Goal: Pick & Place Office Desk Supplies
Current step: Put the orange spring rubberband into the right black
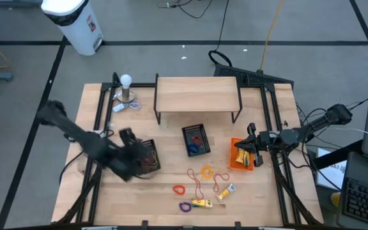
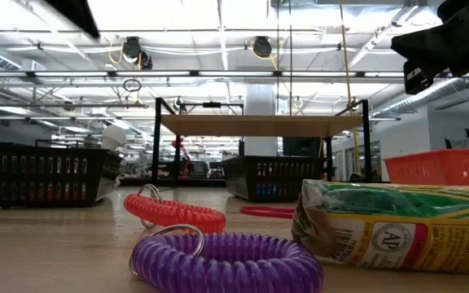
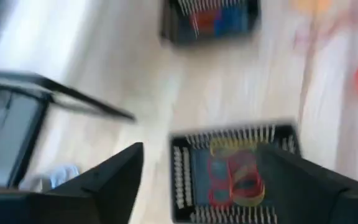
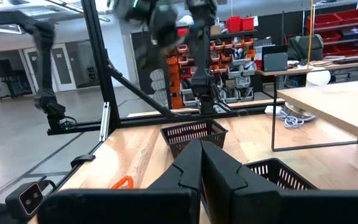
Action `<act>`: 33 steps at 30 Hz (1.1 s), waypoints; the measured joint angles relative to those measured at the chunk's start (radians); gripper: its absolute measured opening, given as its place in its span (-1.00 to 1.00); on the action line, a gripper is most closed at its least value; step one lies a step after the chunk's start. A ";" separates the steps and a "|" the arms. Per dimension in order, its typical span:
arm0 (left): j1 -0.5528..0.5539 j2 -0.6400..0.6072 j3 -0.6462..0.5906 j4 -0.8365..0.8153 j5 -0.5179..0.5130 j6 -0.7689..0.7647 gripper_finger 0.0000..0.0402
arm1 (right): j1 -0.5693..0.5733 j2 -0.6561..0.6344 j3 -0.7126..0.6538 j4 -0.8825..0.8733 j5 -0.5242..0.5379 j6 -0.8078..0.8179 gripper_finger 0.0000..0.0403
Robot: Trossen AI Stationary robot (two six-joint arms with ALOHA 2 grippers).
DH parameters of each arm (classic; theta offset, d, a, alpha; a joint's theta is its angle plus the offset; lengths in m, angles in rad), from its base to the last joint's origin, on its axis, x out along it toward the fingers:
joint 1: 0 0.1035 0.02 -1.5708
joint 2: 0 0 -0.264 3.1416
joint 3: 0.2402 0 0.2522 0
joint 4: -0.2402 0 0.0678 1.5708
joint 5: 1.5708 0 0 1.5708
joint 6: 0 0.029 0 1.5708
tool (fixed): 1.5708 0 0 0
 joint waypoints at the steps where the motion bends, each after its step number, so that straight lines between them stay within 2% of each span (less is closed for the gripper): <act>1: 0.002 -0.061 -0.006 0.025 -0.010 0.038 0.38 | 0.000 0.000 0.000 0.002 0.000 0.000 -1.00; 4: 0.024 -0.229 -0.040 0.161 0.012 0.235 0.07 | 0.000 0.000 0.000 0.014 0.000 -0.018 -1.00; 8: 0.083 -0.416 -0.111 0.360 0.116 0.537 -0.48 | 0.000 0.000 0.000 0.035 0.001 -0.027 -1.00; 10: 0.123 -0.510 -0.158 0.464 0.159 0.621 -0.78 | 0.000 0.000 0.000 0.042 0.001 -0.026 -1.00; 12: 0.167 -0.589 -0.213 0.538 0.196 0.628 -0.94 | 0.000 0.000 0.000 0.044 0.001 -0.026 -1.00; 16: 0.217 -0.687 -0.345 0.810 0.208 0.563 -0.89 | 0.000 0.000 0.000 0.044 0.001 -0.026 -1.00; 22: 0.271 -0.788 -0.541 0.904 0.179 0.638 -0.98 | 0.000 0.029 0.000 0.072 0.010 -0.027 -1.00; 24: 0.292 -0.833 -0.612 0.981 0.234 0.659 -0.97 | 0.000 0.040 0.000 0.093 0.031 -0.034 -1.00; 26: 0.307 -0.898 -0.681 0.989 0.264 0.673 -0.98 | 0.000 0.051 0.000 0.097 0.033 -0.039 -1.00; 29: 0.341 -1.019 -0.781 0.984 0.213 0.604 -0.98 | 0.000 0.062 0.000 0.105 0.034 -0.045 -1.00; 33: 0.374 -1.161 -0.873 0.994 0.253 0.526 -0.99 | 0.000 0.085 0.000 0.106 0.061 -0.041 -1.00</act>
